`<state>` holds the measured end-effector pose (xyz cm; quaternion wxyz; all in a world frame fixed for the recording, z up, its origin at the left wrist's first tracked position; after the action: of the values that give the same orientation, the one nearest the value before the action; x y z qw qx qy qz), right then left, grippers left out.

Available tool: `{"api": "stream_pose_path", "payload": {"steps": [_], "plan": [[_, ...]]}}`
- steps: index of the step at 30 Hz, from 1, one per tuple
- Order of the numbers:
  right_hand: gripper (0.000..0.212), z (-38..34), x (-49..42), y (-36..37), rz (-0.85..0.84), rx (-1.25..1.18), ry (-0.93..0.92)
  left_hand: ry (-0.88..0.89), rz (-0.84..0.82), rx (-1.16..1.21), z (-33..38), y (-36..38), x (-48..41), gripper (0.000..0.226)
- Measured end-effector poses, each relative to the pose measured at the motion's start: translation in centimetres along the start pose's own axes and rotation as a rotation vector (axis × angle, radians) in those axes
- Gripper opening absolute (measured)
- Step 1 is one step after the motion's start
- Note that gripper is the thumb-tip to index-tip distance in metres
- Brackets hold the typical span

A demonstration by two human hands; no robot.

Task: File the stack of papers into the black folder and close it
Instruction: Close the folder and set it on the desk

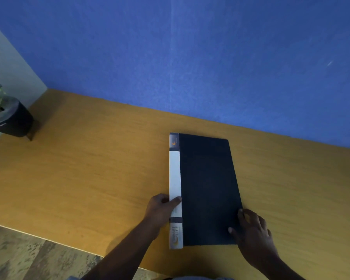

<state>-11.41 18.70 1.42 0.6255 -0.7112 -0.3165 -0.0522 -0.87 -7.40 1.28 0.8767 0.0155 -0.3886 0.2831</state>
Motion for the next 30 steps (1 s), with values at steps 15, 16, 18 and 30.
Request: {"api": "stream_pose_path", "payload": {"steps": [15,16,18,30], "plan": [[0.017,-2.3,-4.3,-5.4,0.095,-1.190,0.350,0.045,-0.160,0.266,2.9,-2.6,0.0,0.024],[0.016,-2.9,-4.7,-5.9,0.096,-1.204,0.329,0.052,-0.153,0.258,3.3,-3.4,-0.5,0.024],[0.016,-4.3,-5.8,-6.5,0.074,-1.211,0.286,0.065,-0.133,0.231,4.0,-5.2,-1.5,0.027],[0.006,-14.7,-13.8,-5.4,-0.102,-0.855,0.079,0.076,0.112,-0.109,7.4,-16.0,-9.0,0.024]]}}
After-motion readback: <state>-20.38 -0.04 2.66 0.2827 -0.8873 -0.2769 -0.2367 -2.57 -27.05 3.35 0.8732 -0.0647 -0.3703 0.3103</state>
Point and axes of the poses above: each hand's wrist, its own x-axis away from the middle knuckle, its own y-axis out of the palm, z = x × y, the point moved 4 cm from there along -x, towards the middle knuckle, and after that the axes turned 1 degree about -x, right-handed, at the moved point
